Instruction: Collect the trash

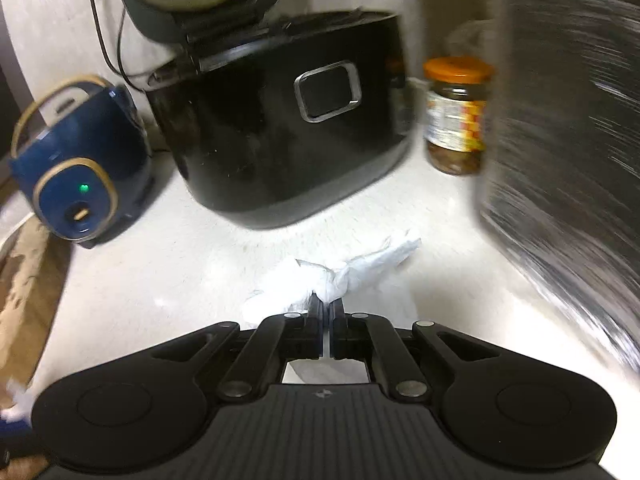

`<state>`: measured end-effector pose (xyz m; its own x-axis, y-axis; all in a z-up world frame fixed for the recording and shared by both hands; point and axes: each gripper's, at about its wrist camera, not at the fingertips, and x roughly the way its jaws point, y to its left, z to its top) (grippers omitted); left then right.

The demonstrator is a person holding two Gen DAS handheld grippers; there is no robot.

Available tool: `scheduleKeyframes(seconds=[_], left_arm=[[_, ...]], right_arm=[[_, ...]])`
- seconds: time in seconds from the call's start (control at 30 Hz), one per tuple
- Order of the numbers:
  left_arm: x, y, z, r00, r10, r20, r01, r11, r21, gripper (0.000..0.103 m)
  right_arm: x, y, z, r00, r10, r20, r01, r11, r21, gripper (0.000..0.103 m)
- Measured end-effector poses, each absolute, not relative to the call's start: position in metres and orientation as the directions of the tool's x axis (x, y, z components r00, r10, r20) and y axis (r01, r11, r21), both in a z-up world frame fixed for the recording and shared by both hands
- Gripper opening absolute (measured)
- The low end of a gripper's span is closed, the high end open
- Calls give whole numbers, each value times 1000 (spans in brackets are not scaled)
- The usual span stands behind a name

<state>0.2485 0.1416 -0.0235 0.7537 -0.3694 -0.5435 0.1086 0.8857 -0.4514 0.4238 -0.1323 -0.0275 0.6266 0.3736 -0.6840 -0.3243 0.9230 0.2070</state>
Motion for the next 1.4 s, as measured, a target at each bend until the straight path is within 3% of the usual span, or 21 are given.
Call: scheduleKeyframes(seconds=[0.2, 0.33, 0.4, 0.47, 0.53, 0.73, 0.93, 1.27, 1.4], left_arm=[[259, 109, -24, 704, -447, -551, 201, 870, -450, 29], [264, 99, -15, 687, -492, -535, 241, 849, -471, 29], [271, 89, -8, 683, -523, -510, 274, 831, -485, 29], [276, 77, -3, 682, -532, -502, 299, 829, -472, 29], [281, 66, -1, 698, -497, -515, 293, 855, -428, 29], [296, 47, -13, 762, -277, -586, 292, 954, -71, 29], [318, 40, -53, 590, -275, -759, 460, 887, 36, 30], [321, 45, -63, 555, -329, -764, 515, 857, 5, 29], [329, 61, -55, 531, -420, -736, 488, 862, -139, 29]], right_arm=[[384, -177, -35, 687, 241, -686, -223, 968, 117, 3], [369, -200, -43, 704, 224, -674, -182, 974, 133, 4], [360, -211, -43, 710, 238, -663, -167, 971, 170, 14], [346, -223, -39, 730, 245, -638, -149, 968, 201, 41], [329, -232, -35, 762, 224, -607, -132, 972, 193, 50], [294, -238, -37, 776, 189, -602, -122, 981, 151, 50], [269, -231, -46, 751, 227, -620, -146, 973, 180, 50], [266, -218, -58, 717, 241, -655, -167, 970, 174, 50], [268, -217, -60, 711, 237, -663, -162, 972, 173, 50]])
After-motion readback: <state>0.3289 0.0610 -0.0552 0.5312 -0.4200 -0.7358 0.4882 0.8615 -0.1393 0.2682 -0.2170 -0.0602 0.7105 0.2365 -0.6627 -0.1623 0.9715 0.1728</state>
